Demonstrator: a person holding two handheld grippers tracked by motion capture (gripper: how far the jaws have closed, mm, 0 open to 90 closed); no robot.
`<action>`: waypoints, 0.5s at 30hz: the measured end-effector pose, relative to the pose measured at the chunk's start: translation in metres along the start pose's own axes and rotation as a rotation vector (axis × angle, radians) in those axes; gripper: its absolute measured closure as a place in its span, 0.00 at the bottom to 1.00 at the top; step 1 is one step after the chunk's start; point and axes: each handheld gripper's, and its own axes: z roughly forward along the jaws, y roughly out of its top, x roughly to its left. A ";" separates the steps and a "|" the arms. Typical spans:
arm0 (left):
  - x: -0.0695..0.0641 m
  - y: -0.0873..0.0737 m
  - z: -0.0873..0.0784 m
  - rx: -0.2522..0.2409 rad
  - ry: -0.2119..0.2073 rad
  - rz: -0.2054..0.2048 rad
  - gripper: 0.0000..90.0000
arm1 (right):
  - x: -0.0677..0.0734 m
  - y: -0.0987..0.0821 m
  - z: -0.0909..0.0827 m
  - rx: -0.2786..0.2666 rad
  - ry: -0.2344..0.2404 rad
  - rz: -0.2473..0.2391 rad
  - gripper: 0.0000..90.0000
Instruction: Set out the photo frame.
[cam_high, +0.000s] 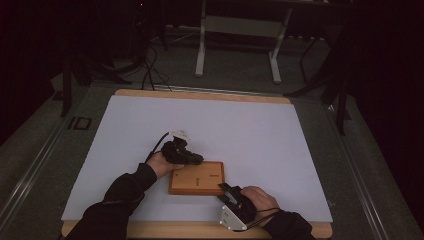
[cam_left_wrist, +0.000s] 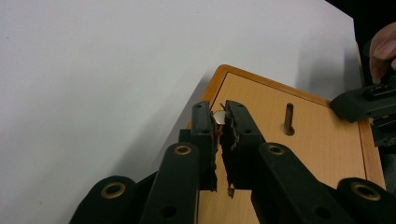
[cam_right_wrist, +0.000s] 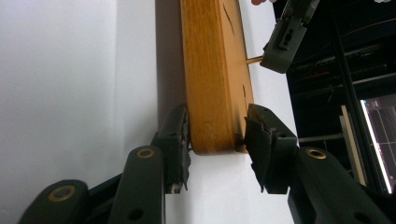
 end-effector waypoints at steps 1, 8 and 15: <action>0.000 0.000 0.000 -0.003 -0.003 -0.004 0.93 | 0.000 0.000 0.000 -0.001 -0.001 -0.006 0.67; -0.002 0.001 0.000 0.014 0.000 0.023 0.92 | 0.004 0.000 0.000 0.000 -0.009 -0.089 0.70; -0.004 -0.001 -0.003 -0.014 0.037 0.047 0.65 | 0.005 0.002 0.001 0.016 0.015 -0.143 0.70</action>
